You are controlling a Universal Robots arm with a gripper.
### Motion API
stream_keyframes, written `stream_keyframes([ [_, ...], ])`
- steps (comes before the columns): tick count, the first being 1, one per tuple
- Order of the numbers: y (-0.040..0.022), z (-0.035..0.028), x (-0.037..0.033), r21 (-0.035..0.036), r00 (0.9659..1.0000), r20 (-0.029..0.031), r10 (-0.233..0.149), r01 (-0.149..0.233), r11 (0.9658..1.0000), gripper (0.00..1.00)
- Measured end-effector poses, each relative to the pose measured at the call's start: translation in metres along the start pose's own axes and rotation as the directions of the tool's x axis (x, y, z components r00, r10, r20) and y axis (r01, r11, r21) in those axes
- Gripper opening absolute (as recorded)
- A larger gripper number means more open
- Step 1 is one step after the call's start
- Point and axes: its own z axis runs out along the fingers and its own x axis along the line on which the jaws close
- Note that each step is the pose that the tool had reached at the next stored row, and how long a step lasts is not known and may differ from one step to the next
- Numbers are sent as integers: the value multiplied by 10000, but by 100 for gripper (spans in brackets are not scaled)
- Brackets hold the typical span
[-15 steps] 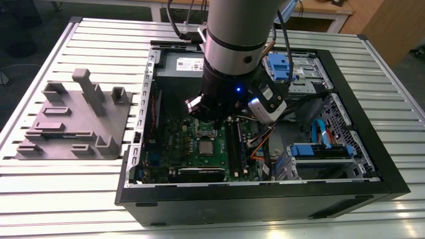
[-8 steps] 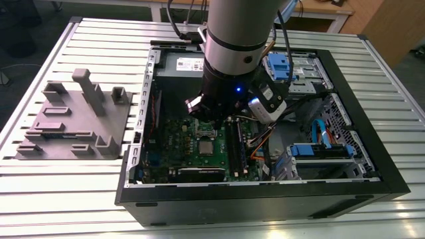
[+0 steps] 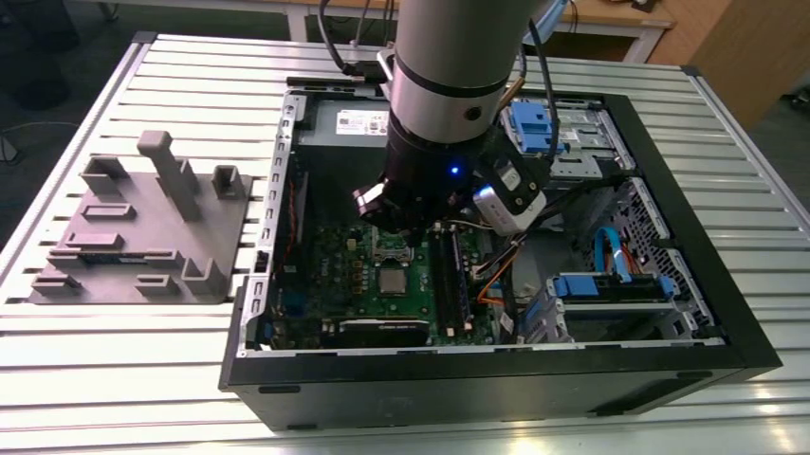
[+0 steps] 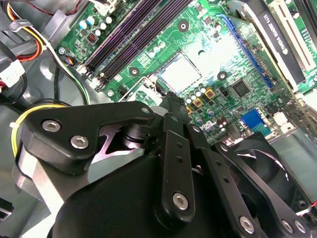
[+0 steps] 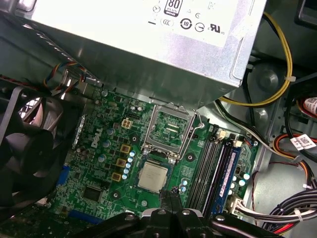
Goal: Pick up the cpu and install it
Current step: 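Close the cpu cover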
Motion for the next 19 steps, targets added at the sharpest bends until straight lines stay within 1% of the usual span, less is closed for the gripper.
stream_keyframes([
  [5,0,0,-1,0,10000,-1,-23,23,10000,10],
  [8,0,6,-1,0,9986,-30,-530,530,9986,10],
  [10,-1,9,0,-3,9960,-50,-890,890,9960,10],
  [12,-2,13,-2,-17,9931,-61,-1169,1169,9931,10],
  [13,-5,17,-12,-28,9921,-60,-1250,1250,9922,10],
  [14,-12,22,-38,-33,9919,-64,-1271,1271,9919,10],
  [16,-18,32,-83,-37,9919,-79,-1271,1270,9919,10],
  [19,-8,46,-137,-41,9919,-88,-1270,1270,9919,10],
])
